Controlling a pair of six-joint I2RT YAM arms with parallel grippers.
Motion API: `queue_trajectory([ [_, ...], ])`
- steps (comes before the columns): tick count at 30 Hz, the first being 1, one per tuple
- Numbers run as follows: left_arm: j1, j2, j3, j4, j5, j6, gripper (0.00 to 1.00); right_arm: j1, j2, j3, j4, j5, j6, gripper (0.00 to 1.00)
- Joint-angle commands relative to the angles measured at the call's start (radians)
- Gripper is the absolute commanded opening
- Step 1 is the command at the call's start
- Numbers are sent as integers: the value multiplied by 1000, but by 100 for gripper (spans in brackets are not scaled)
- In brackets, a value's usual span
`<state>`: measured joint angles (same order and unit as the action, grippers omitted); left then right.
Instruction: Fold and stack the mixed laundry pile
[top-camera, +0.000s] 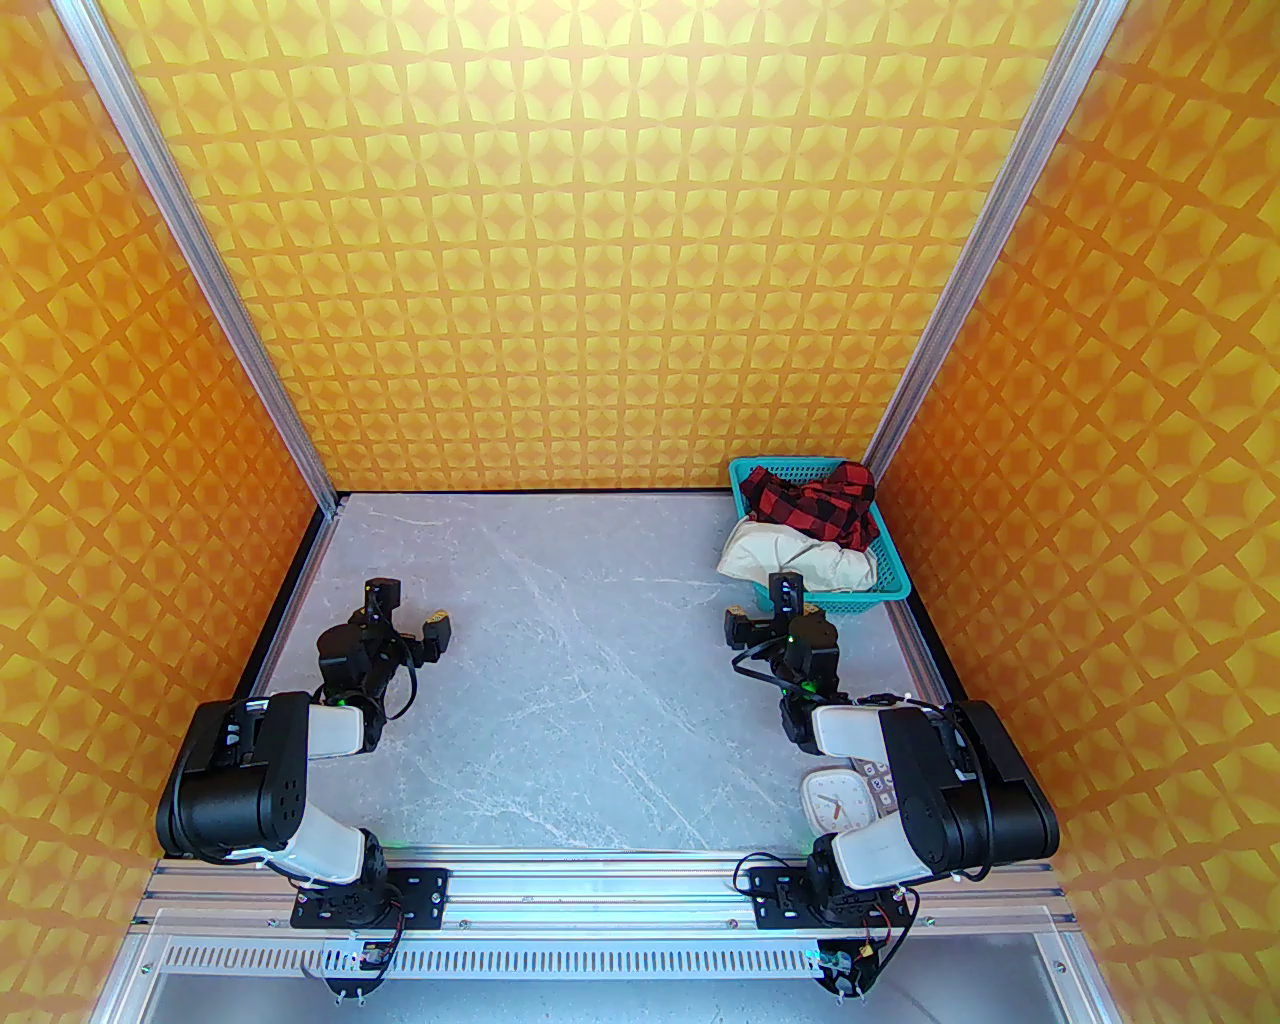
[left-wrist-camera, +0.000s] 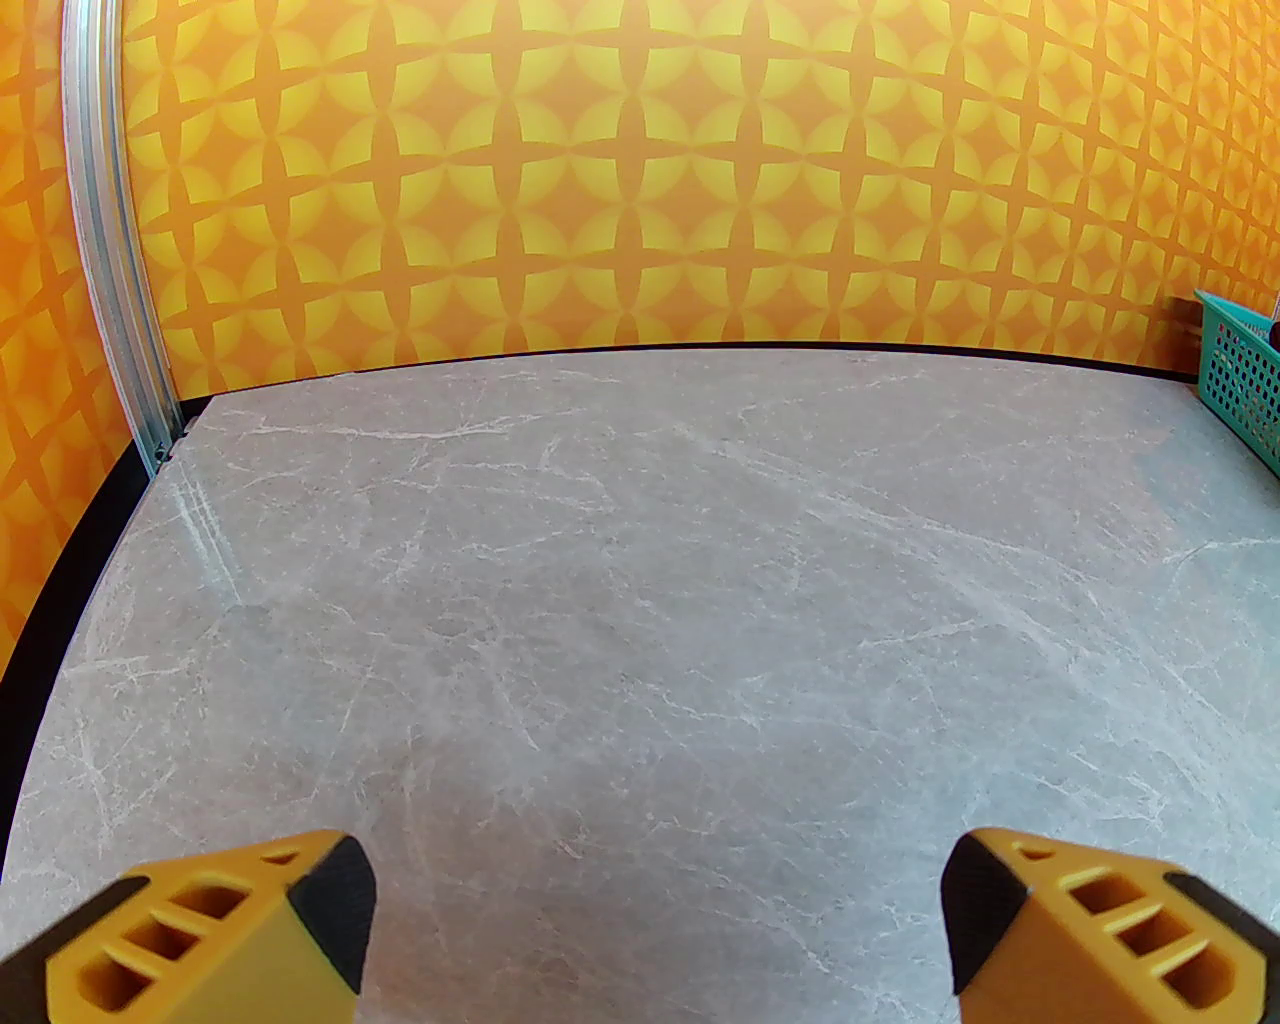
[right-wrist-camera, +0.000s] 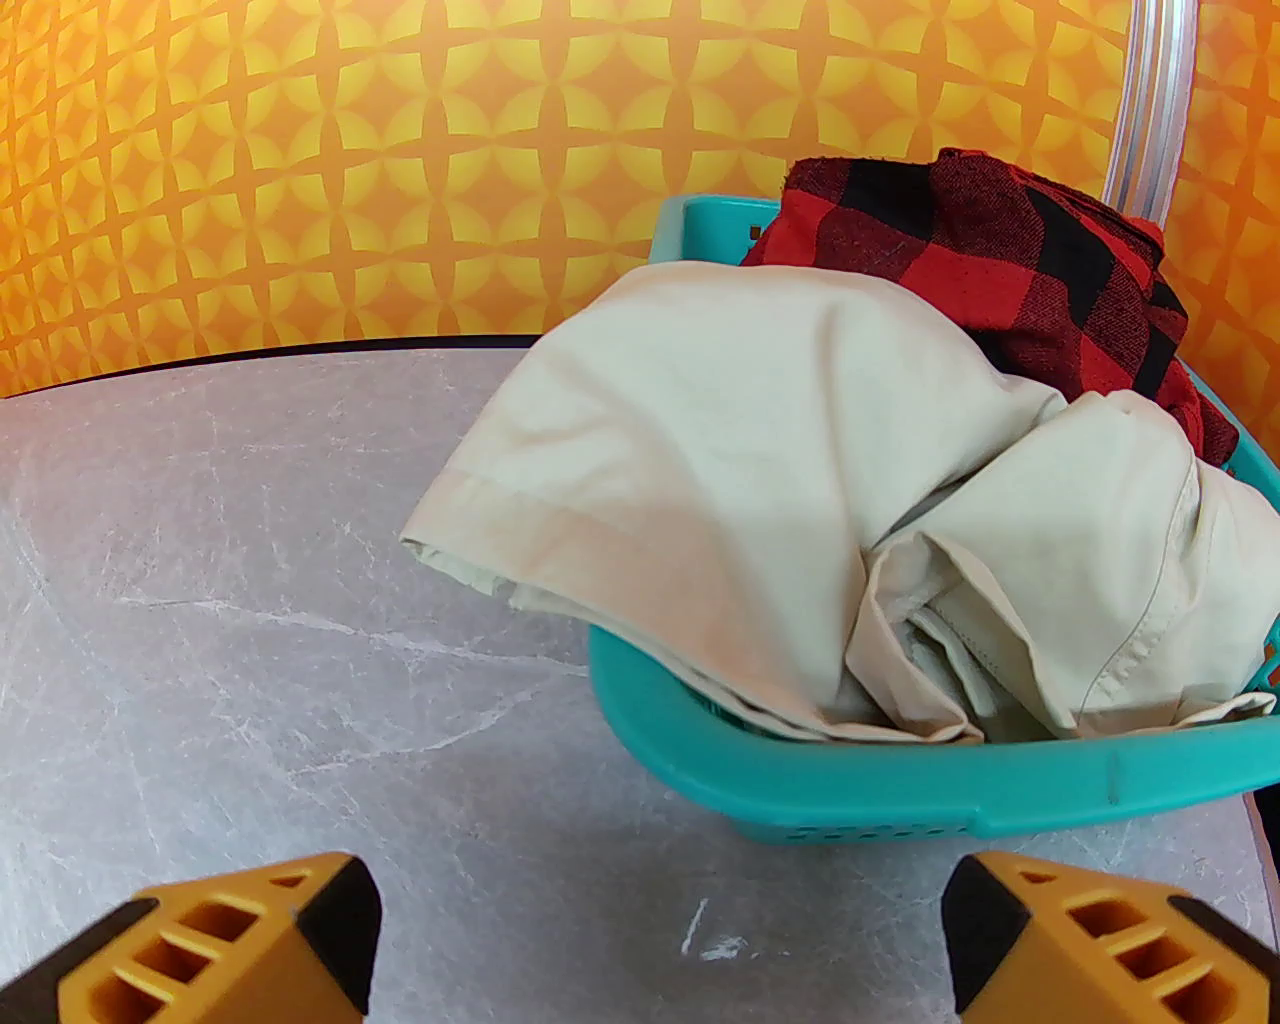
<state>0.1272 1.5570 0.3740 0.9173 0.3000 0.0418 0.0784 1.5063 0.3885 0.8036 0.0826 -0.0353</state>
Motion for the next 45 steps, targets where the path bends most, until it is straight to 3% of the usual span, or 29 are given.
queue_trajectory([
  [1, 0, 0, -8, 15, 11, 3, 99, -1, 10, 17, 2, 5, 3, 99],
  [28, 0, 0, -7, 14, 11, 4, 99, -1, 10, 15, 3, 24, 10, 99],
  [30, 0, -6, -16, 28, 8, 3, 91, 0, 3, 9, 21, 33, 6, 99],
  [32, -8, -52, -37, 28, -17, 8, 89, 9, -82, -19, 7, 76, 7, 99],
  [34, -34, -174, -48, -77, -58, 17, 91, 13, -228, 17, -214, 157, 68, 99],
  [36, -56, -333, 10, -343, -108, -44, 93, 14, -382, 126, -557, 214, 172, 99],
  [39, -87, -471, 85, -540, -26, -126, 85, 13, -489, 270, -851, 150, 247, 98],
  [42, -140, -518, 153, -613, 177, -176, 81, -13, -400, 506, -1135, 135, 301, 98],
  [45, -248, -522, 200, -619, 331, -183, 81, -116, -236, 735, -1322, 3, 378, 95],
])
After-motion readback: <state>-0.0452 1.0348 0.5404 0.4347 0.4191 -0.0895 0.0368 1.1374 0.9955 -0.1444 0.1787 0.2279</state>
